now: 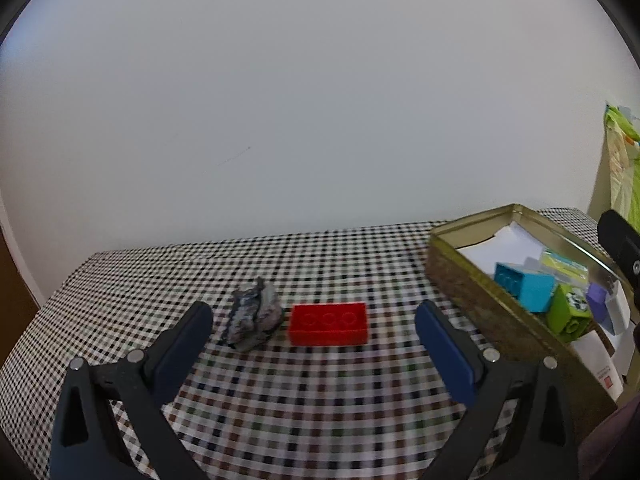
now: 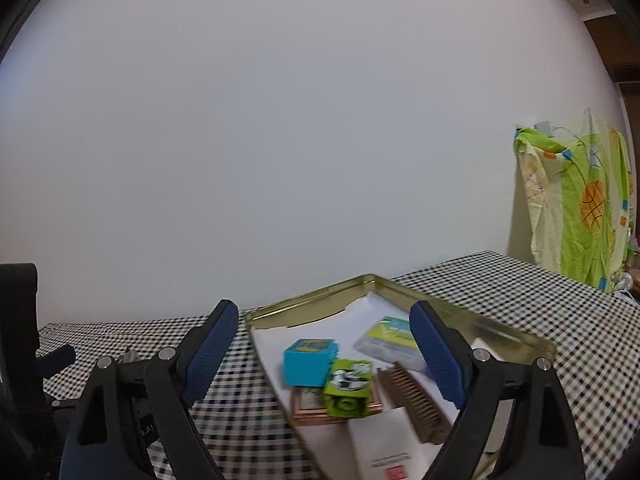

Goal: Organize rigid objects
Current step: 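Withdraw both grippers from the tray toward the red brick and grey toy, then grasp the grey toy with the left gripper while the right grasps the red brick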

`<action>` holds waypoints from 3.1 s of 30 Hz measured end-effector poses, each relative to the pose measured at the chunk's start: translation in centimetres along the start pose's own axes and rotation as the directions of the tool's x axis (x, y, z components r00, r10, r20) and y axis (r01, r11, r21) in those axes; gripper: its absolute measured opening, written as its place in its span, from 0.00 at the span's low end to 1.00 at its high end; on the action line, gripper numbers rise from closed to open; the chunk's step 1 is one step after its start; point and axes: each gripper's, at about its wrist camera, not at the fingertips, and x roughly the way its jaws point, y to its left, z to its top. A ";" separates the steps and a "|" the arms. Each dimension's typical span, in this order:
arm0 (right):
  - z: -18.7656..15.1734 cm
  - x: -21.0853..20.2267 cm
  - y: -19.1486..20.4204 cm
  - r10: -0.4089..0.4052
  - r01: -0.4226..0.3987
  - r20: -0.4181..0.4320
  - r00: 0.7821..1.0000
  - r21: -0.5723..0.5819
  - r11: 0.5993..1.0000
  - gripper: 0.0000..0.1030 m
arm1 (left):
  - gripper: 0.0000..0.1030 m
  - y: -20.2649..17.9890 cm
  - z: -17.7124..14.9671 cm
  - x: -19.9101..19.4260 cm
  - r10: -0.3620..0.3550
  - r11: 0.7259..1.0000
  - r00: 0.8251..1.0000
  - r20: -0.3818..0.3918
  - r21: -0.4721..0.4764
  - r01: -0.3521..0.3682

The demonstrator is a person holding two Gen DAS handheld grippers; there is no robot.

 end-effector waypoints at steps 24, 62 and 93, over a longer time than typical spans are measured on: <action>-1.1 2.7 7.6 0.120 -0.132 -0.138 0.983 -0.082 0.988 0.87 | 0.99 11.5 0.0 4.4 0.214 0.963 0.971 -0.108 -0.144 -0.228; -2.9 8.2 12.0 0.284 -0.333 -0.501 0.817 -0.008 0.943 0.66 | 0.99 15.5 -1.3 5.1 0.179 0.947 0.963 -0.199 -0.229 -0.224; -0.2 4.6 10.2 0.199 -0.235 -0.271 0.942 -0.105 0.966 0.67 | 0.41 9.1 0.0 9.3 -0.022 0.969 0.958 -0.287 -0.241 -0.049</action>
